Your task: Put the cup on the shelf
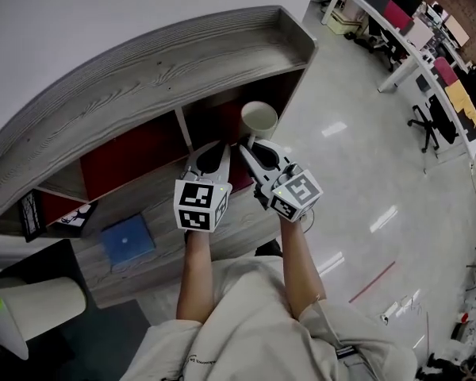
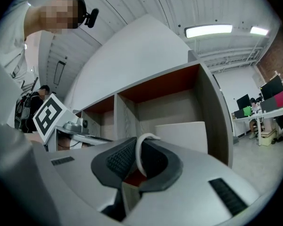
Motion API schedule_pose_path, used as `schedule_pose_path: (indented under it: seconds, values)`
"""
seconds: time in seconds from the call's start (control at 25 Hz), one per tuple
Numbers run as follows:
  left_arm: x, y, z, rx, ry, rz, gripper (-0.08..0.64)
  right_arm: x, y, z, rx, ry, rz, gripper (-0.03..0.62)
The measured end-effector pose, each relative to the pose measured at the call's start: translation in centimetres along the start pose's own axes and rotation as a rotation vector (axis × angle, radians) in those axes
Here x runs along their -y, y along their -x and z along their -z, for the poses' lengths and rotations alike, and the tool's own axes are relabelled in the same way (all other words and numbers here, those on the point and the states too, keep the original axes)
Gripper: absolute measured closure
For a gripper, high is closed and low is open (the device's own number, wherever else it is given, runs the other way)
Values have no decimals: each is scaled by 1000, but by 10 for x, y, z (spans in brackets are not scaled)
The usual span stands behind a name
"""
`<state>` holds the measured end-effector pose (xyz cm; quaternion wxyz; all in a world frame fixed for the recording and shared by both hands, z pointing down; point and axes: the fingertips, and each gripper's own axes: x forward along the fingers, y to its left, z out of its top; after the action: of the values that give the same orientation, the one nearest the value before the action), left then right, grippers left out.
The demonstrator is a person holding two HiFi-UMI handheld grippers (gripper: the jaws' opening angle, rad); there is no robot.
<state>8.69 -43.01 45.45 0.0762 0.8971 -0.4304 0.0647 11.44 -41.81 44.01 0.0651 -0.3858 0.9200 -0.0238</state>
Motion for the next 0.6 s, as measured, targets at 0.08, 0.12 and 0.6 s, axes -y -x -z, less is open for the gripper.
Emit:
schedule_pose_path:
  seconds: [0.08, 0.12, 0.6]
  values:
    - [-1, -2, -5, 9, 1, -20, 551, 2, -5, -1, -11, 4, -19, 552]
    - [-1, -3, -7, 12, 4, -28, 551, 3, -7, 0, -12, 2, -23, 552]
    - [-2, 7, -4, -24, -24, -39, 551, 7, -25, 21, -19, -45, -30, 552]
